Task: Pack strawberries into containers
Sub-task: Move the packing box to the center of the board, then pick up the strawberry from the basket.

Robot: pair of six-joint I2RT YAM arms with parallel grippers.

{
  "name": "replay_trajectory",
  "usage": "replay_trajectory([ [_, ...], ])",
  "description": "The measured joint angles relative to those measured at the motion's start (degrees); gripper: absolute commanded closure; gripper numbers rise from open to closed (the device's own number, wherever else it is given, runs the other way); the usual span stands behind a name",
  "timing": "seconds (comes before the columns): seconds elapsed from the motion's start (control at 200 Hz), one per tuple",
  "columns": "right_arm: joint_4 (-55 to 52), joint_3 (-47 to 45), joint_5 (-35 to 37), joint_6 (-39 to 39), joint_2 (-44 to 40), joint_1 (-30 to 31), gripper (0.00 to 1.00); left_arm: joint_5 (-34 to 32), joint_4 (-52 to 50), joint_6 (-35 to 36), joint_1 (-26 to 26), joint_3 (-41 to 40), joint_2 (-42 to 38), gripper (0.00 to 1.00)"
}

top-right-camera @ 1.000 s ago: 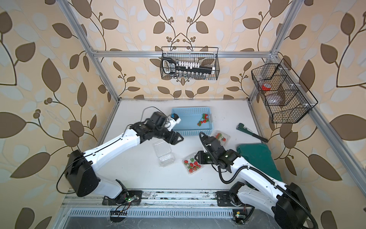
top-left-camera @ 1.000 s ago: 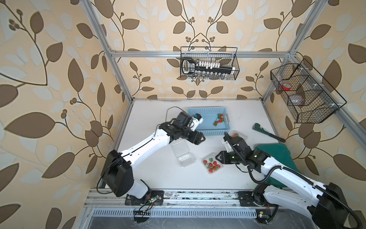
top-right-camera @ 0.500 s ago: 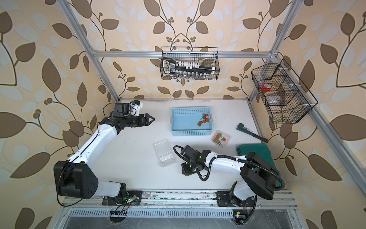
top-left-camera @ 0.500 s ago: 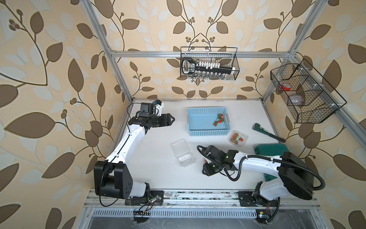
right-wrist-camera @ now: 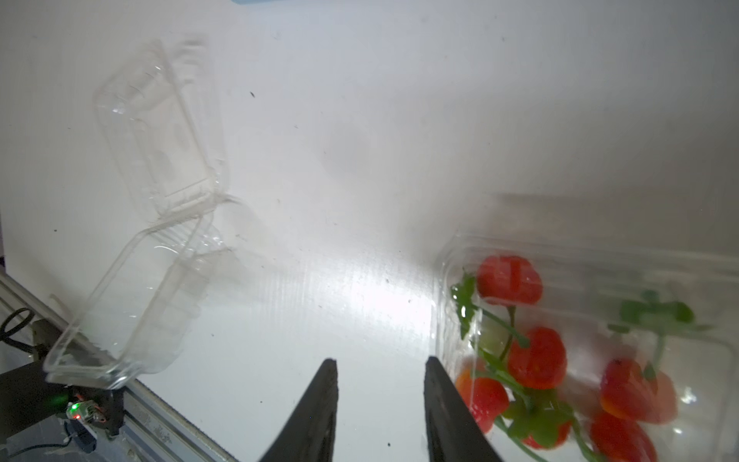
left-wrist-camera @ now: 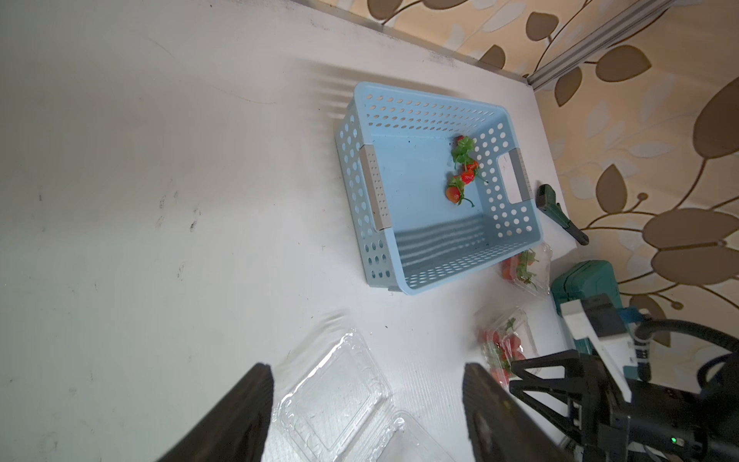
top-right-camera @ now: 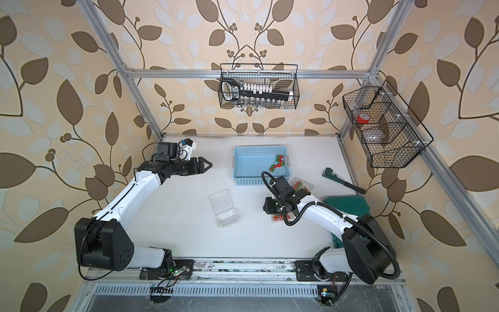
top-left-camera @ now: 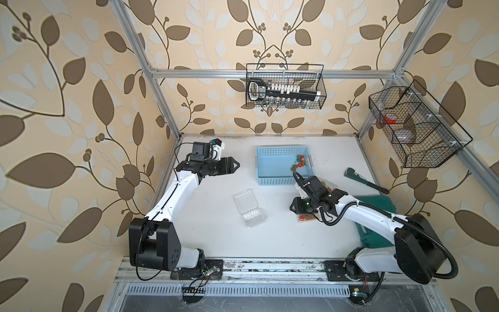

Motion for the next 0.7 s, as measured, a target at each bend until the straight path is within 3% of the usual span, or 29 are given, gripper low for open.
replay_trajectory([
  [0.19,-4.3,17.6,0.2,-6.7,4.7,-4.5,0.60,1.8,0.9,0.2,-0.1,0.0,0.5,0.27],
  [0.32,-6.9,31.3,4.1,-11.8,16.2,-9.7,0.58,0.8,0.7,1.9,-2.1,0.0,0.6,0.26],
  [0.5,-13.1,48.5,9.4,-16.7,34.1,-14.1,0.57,-3.7,-0.8,6.6,-9.9,0.0,0.6,0.25],
  [0.7,-17.2,59.1,10.8,-19.2,46.5,-16.9,0.54,-6.0,-1.9,8.9,-11.7,0.0,0.6,0.25],
])
